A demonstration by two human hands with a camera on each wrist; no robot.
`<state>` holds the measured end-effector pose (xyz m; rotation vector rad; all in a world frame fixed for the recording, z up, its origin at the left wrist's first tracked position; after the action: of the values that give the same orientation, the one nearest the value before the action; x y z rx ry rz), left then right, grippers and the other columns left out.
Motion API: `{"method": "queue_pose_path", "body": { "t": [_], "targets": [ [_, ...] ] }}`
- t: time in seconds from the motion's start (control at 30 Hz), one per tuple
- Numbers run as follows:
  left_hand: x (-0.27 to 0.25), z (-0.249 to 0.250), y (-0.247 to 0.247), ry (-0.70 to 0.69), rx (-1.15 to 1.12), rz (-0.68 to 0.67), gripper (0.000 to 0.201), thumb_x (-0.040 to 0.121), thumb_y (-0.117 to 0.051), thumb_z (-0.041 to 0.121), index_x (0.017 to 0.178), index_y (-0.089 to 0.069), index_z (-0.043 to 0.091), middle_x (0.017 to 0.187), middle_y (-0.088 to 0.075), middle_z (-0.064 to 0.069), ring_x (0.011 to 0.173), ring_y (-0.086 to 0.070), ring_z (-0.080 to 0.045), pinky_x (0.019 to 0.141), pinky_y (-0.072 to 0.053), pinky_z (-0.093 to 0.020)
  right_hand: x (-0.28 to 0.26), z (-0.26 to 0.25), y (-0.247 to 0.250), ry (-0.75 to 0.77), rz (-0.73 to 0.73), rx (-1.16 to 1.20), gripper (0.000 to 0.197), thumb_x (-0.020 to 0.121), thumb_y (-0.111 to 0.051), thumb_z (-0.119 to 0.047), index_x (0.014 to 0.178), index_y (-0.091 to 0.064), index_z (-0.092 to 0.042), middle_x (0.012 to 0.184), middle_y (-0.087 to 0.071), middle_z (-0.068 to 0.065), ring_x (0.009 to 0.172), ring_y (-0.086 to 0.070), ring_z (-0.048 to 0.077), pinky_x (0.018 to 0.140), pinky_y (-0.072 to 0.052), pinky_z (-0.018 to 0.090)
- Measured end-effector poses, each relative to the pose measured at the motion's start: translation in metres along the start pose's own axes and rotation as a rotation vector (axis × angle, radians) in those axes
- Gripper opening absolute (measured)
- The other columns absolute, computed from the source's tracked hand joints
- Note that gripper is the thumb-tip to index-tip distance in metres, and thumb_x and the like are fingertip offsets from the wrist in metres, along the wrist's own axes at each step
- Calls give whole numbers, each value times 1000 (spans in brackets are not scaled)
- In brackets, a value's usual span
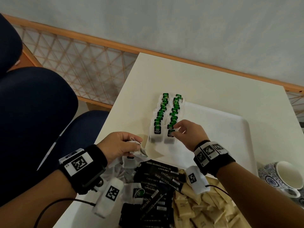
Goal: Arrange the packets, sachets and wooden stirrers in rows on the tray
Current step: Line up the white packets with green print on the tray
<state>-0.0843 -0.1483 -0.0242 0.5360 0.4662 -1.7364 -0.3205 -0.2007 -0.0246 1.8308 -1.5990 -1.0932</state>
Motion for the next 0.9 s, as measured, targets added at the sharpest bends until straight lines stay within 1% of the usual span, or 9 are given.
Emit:
{"method": "queue_pose_path", "body": {
  "t": [0.13,0.2,0.27,0.37,0.47,0.57,0.7,0.8,0.9],
  "targets": [
    [1,-2,0,1,-7,-10,16,81,-66,-7,93,-69,3,62,-65,5,54,-60,-5,52,-50,-17,-13,-13,5,152,74,-45,8,88,-61,-31,95,-59,-32,84,-51,-13,75,-51,3,66,-38,18],
    [2,-2,0,2,-8,-15,17,80,-66,-8,92,-69,4,62,-65,5,56,-61,-6,52,-51,-18,-25,-23,-10,259,-51,-86,9,90,-58,-26,96,-65,-29,83,-52,-20,75,-50,-4,67,-37,10],
    [2,-1,0,-1,-4,-20,17,80,-66,-8,91,-70,4,64,-65,3,56,-61,-7,53,-51,-18,-37,-27,-33,343,-215,-132,15,91,-58,-23,100,-69,-29,87,-56,-21,78,-52,-5,74,-42,10],
    [2,1,-1,1,13,-40,18,80,-66,-8,94,-69,3,65,-65,1,51,-58,-5,51,-49,-17,-41,-20,-49,343,-286,-123,19,92,-57,-21,101,-72,-27,99,-65,-9,85,-55,4,86,-47,21],
    [1,1,-2,0,31,-66,18,81,-65,-8,94,-69,4,68,-65,-1,51,-56,-5,51,-48,-16,-37,-20,-47,307,-256,-97,22,92,-56,-16,103,-72,-25,104,-67,-6,83,-52,2,85,-42,15],
    [0,2,-6,-1,64,-100,19,81,-66,-7,92,-71,8,68,-66,2,53,-56,-3,52,-47,-16,-36,-32,-43,245,-274,-2,28,90,-58,-18,113,-67,-31,105,-65,-14,84,-54,-2,80,-42,7],
    [-3,7,-21,11,31,-181,20,62,-72,7,78,-76,17,79,-69,-4,60,-58,-7,53,-47,-17,-46,-66,-54,290,-417,132,54,80,-70,-21,130,-52,-32,116,-59,-14,101,-56,6,84,-51,24],
    [-4,12,-31,12,-2,-236,25,55,-70,6,78,-75,16,81,-71,-5,59,-58,-10,53,-47,-19,-47,-75,-64,321,-436,100,45,78,-68,-19,120,-56,-29,106,-63,-9,95,-57,9,79,-49,22],
    [-5,13,-32,18,-27,-256,25,66,-66,-1,86,-71,12,74,-68,-4,53,-56,-8,47,-46,-18,-45,-71,-63,284,-405,80,19,82,-61,-11,98,-62,-22,86,-62,-6,79,-55,7,71,-44,16]
  ]
}}
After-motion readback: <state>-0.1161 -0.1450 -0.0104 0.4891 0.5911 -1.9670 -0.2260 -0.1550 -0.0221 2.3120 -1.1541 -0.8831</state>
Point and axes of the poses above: each hand's wrist, its own x-axis towards the middle knuckle, its own y-axis out of the back of the hand, z = x × y, the point moved 8 cm from there along x, towards the middle knuckle
